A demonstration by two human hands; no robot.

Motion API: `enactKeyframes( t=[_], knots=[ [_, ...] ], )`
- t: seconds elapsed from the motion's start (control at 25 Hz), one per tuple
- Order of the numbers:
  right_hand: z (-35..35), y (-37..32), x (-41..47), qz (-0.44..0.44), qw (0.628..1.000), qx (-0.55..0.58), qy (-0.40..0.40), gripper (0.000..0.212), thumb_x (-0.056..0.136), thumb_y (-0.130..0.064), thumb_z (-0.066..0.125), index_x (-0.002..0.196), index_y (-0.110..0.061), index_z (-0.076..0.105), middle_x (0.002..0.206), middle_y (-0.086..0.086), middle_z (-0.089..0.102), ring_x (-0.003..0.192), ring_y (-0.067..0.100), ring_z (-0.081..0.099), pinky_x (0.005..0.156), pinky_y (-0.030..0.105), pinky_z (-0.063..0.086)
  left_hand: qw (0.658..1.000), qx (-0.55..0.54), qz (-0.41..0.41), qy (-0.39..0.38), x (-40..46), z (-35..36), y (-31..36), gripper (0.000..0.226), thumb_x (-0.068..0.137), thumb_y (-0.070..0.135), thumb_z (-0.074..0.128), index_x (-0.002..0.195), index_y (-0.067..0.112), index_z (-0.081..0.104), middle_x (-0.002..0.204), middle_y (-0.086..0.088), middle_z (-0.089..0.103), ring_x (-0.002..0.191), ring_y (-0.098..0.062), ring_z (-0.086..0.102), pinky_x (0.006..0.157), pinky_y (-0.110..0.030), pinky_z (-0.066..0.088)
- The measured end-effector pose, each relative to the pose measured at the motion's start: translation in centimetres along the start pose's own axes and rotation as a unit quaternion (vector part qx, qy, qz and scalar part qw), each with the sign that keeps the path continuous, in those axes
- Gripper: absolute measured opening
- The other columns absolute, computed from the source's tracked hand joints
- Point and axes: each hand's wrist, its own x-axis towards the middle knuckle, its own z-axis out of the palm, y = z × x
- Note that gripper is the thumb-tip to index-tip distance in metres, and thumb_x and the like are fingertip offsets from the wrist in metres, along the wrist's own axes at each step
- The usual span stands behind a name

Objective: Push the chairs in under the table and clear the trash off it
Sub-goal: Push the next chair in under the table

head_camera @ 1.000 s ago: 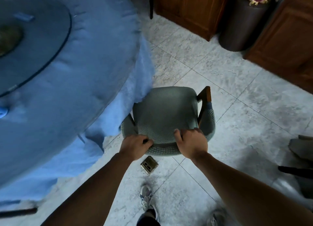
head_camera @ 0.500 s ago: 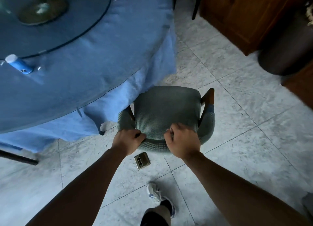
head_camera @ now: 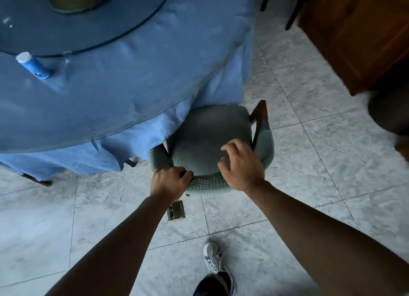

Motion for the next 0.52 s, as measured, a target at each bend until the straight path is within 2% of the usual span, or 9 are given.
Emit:
enactKeyframes(
  t=[0.24,0.52],
  knots=[
    [-0.9,4.1,3.9,-0.058,0.997,0.029,-0.048,0.036,0.085,-0.030,0.053,0.111,-0.010,0.067,0.112,0.005,0.059,0.101,0.025,0.058,0.085,0.042,0.053,0.995,-0.031,-0.086,0.031,0.8,1.2,4.5,0.049,0.083,0.056,0.037,0.072,0.020,0.069,0.070,-0.002,0.067,0.071,-0.026,0.058,0.069,-0.032,0.038],
    [-4.0,11.6,8.2,-0.133,0.986,0.057,-0.086,0.035,0.082,-0.028,0.051,0.107,-0.010,0.068,0.109,0.005,0.061,0.096,0.026,0.060,0.081,0.038,0.053,0.976,-0.069,-0.194,0.074,2.1,3.7,13.7,0.047,0.081,0.057,0.037,0.070,0.021,0.065,0.073,-0.003,0.070,0.074,-0.026,0.056,0.067,-0.032,0.037]
  ],
)
